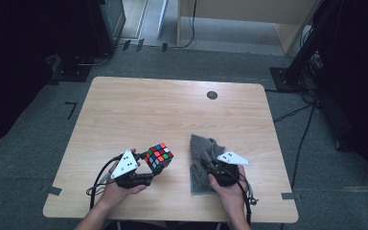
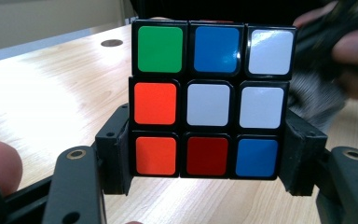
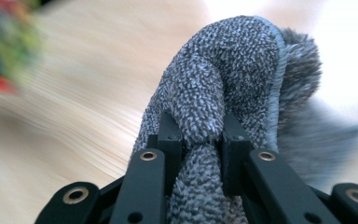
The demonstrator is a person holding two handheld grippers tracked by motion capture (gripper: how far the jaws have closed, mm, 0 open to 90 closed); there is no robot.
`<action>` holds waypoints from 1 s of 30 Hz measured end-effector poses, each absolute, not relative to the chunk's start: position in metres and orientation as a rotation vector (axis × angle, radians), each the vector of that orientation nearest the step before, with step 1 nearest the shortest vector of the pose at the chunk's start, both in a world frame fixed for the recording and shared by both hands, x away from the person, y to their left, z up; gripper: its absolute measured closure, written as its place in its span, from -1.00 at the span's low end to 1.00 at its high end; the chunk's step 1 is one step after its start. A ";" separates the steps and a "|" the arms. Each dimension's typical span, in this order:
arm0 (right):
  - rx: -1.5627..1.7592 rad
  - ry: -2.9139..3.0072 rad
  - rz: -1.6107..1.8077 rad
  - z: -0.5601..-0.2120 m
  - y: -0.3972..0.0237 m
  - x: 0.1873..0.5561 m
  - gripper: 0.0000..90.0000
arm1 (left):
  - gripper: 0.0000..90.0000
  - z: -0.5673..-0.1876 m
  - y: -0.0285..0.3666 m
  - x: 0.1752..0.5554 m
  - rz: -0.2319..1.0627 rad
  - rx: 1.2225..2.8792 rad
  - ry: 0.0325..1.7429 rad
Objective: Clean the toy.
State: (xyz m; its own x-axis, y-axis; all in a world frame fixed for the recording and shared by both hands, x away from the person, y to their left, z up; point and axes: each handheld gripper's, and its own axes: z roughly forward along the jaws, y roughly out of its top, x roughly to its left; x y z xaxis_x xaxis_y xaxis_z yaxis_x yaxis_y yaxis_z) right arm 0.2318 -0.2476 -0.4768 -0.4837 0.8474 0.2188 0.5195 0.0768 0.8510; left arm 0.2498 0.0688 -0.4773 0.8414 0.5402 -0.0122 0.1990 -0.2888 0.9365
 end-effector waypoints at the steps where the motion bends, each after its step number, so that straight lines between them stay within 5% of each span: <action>1: 1.324 2.025 1.406 -0.470 -0.244 0.228 0.69 | -0.25 -0.478 0.068 0.249 0.373 1.872 0.549; 8: 1.129 2.002 1.674 -0.429 -0.211 0.203 0.67 | -0.25 -0.478 0.052 0.236 0.357 1.893 0.439; 24: 1.376 2.059 1.597 -0.456 -0.228 0.222 0.66 | -0.24 -0.471 0.052 0.229 0.373 1.864 0.366; 30: 1.285 1.978 1.754 -0.435 -0.227 0.210 0.66 | -0.24 -0.477 0.046 0.229 0.413 1.934 0.363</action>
